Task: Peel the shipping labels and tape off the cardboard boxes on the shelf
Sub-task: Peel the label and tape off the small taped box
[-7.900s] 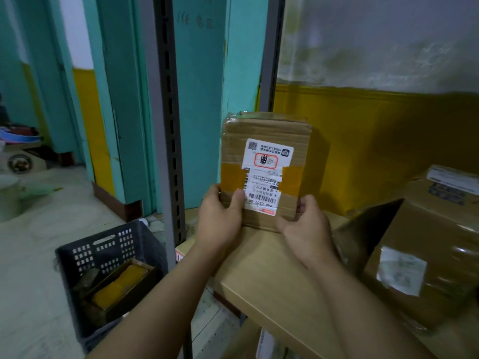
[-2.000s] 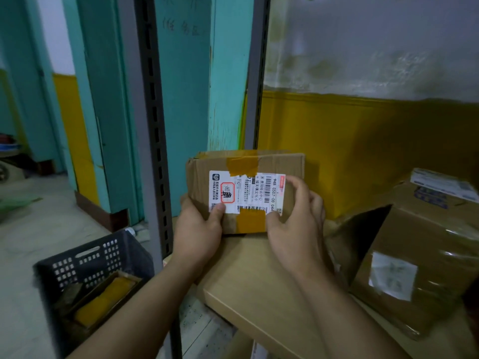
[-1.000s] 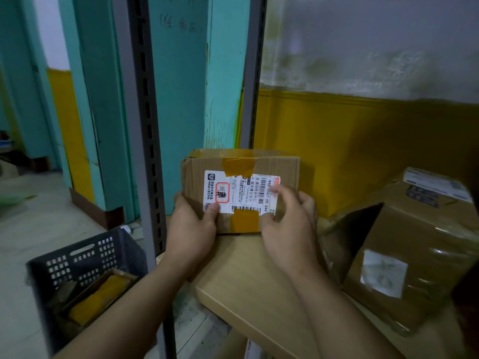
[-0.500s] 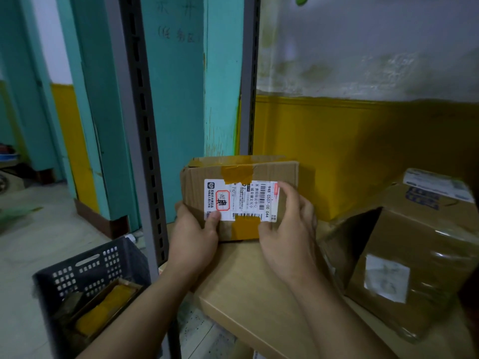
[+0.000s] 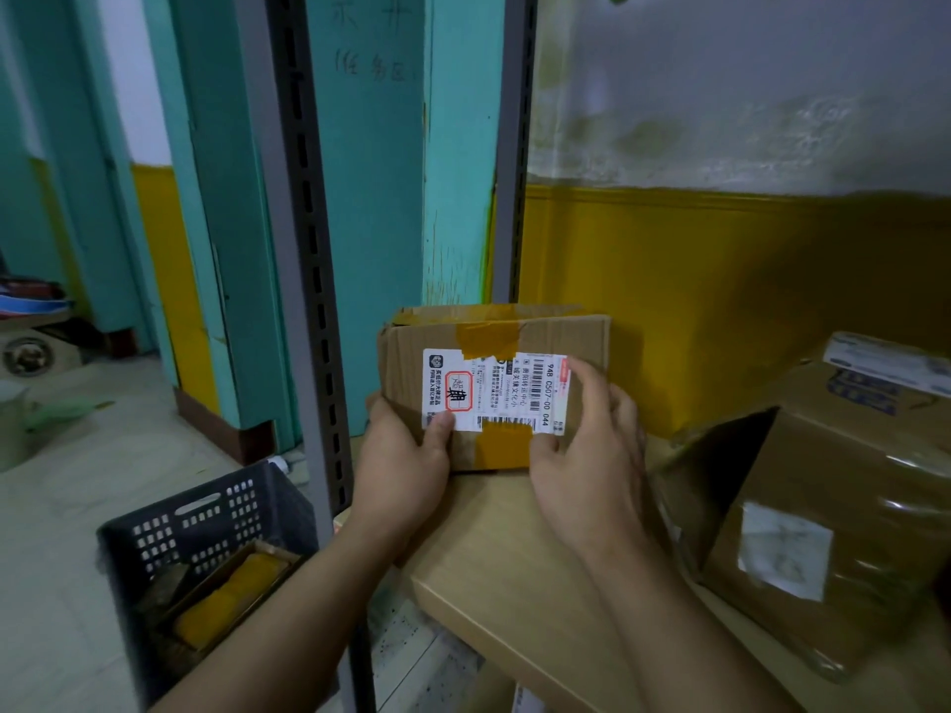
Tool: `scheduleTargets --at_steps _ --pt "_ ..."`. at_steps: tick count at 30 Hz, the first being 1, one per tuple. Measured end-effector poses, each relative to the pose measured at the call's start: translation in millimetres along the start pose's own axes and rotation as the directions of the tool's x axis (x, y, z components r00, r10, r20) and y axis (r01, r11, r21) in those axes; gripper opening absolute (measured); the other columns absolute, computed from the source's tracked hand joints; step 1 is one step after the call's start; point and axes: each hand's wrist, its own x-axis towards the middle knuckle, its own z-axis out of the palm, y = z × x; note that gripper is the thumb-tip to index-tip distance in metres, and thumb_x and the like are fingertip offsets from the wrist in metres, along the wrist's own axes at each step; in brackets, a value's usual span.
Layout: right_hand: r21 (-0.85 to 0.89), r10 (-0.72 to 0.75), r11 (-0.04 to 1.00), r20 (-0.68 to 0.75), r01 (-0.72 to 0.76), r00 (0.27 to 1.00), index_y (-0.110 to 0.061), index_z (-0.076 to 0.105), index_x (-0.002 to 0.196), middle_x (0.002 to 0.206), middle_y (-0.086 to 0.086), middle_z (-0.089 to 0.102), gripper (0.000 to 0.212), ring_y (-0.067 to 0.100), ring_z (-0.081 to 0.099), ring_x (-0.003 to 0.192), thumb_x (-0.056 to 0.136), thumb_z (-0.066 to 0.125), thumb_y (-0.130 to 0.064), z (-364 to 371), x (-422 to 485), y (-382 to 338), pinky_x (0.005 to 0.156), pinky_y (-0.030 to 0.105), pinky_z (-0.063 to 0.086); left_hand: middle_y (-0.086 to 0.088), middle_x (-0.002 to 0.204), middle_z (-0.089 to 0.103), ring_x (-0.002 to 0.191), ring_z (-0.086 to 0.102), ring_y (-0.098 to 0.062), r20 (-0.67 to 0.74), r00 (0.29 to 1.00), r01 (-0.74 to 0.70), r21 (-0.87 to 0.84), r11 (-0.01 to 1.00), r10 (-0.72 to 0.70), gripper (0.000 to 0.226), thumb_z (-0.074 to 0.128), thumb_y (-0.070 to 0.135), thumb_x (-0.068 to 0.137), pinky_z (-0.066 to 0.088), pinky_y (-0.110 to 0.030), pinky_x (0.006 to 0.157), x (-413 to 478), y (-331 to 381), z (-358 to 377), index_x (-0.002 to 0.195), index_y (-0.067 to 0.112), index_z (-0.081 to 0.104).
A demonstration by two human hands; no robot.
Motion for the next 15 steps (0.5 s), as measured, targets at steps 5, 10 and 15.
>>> scheduleTargets --at_steps 5,10,15 --pt "0.015 -0.014 1.000 -0.014 0.014 1.000 -0.039 0.033 0.144 0.144 -0.002 0.034 0.070 0.018 0.034 0.129 0.086 0.063 -0.015 -0.3 0.8 1.4 0.097 0.027 0.035 -0.005 0.133 0.058 0.122 0.055 -0.024 0.006 1.000 -0.004 0.006 1.000 0.004 0.043 0.059 0.032 0.097 0.044 -0.031 0.090 0.2 -0.5 -0.5 0.131 0.015 0.037" --pt "0.051 0.007 0.999 -0.010 -0.006 1.000 -0.039 0.034 0.144 0.143 -0.002 0.034 0.069 0.018 0.035 0.129 0.087 0.063 -0.013 -0.4 1.1 0.8 0.103 0.035 0.041 -0.005 0.135 0.057 0.124 0.054 -0.025 0.009 1.000 -0.011 0.021 1.000 0.011 0.049 0.059 0.033 0.097 0.046 -0.036 0.096 0.2 -0.4 -0.6 0.136 0.014 0.035" --pt "0.064 0.018 0.998 0.000 -0.018 1.000 -0.040 0.033 0.143 0.141 -0.002 0.034 0.070 0.018 0.035 0.129 0.086 0.064 -0.012 -0.9 1.3 0.9 0.103 0.040 0.043 -0.005 0.134 0.057 0.123 0.055 -0.025 0.010 1.000 -0.018 0.025 1.000 0.017 0.047 0.059 0.032 0.097 0.046 -0.036 0.095 -1.0 0.5 -0.9 0.133 0.014 0.036"
